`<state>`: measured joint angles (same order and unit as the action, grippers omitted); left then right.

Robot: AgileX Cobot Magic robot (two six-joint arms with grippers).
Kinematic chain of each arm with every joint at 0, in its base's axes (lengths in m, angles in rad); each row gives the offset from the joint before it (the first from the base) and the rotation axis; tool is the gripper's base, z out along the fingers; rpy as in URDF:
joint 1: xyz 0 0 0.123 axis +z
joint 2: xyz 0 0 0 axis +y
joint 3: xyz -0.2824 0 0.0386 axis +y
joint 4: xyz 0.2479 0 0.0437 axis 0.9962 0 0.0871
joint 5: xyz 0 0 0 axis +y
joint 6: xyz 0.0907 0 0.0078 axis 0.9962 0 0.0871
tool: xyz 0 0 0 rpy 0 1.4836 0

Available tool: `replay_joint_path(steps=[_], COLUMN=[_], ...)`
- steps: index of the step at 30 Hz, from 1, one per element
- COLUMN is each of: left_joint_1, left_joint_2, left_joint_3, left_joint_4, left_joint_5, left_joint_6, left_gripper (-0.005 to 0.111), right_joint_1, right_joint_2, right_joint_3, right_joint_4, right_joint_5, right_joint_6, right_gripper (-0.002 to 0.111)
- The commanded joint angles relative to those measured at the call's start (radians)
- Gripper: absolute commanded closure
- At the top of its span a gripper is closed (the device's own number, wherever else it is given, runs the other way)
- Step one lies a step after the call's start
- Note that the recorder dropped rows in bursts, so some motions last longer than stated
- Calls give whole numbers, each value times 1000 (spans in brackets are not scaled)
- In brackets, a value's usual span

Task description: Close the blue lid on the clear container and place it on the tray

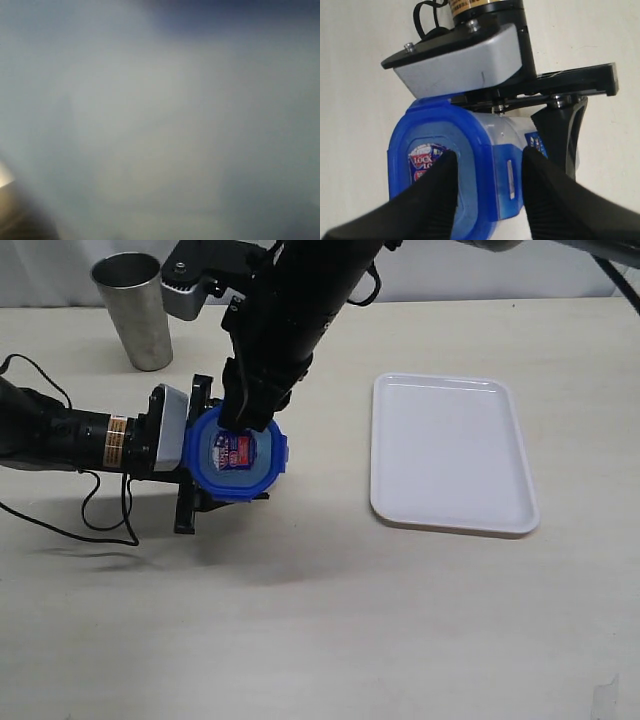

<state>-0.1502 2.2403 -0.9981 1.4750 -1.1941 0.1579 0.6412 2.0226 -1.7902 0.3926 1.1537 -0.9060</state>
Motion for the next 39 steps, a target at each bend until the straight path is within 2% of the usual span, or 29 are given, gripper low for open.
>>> replay_joint_path(steps=[1, 10, 14, 25, 30, 35, 37, 39], left_joint_1=[-2, -2, -1, 12, 15, 15, 15, 15], left_joint_2=[-15, -15, -15, -15, -16, -82, -120, -135], left_joint_3=[-4, -4, -4, -4, -4, -4, -4, -4], left_joint_4=[-40, -53, -107, -174, -179, -143, -98, -74], left_joint_5=[-27, -27, -27, -27, -27, 1, 65, 67], left_joint_6=[-36, -103, -252, -471, -504, -616, -649, -665], left_gripper=[107, 107, 107, 107, 107, 107, 107, 107], right_joint_1=[1, 1, 1, 1, 1, 1, 1, 1], right_joint_2=[72, 70, 23, -57, -78, -83, -75, -64], right_joint_3=[23, 1, -12, -12, -12, -12, -12, -12], right_joint_4=[-20, -119, -183, -307, -267, 77, 65, -91], right_joint_5=[67, 67, 21, -140, -195, -218, -226, -234], right_joint_6=[12, 65, 133, 374, 452, 428, 498, 641], right_gripper=[78, 78, 78, 78, 78, 78, 78, 78])
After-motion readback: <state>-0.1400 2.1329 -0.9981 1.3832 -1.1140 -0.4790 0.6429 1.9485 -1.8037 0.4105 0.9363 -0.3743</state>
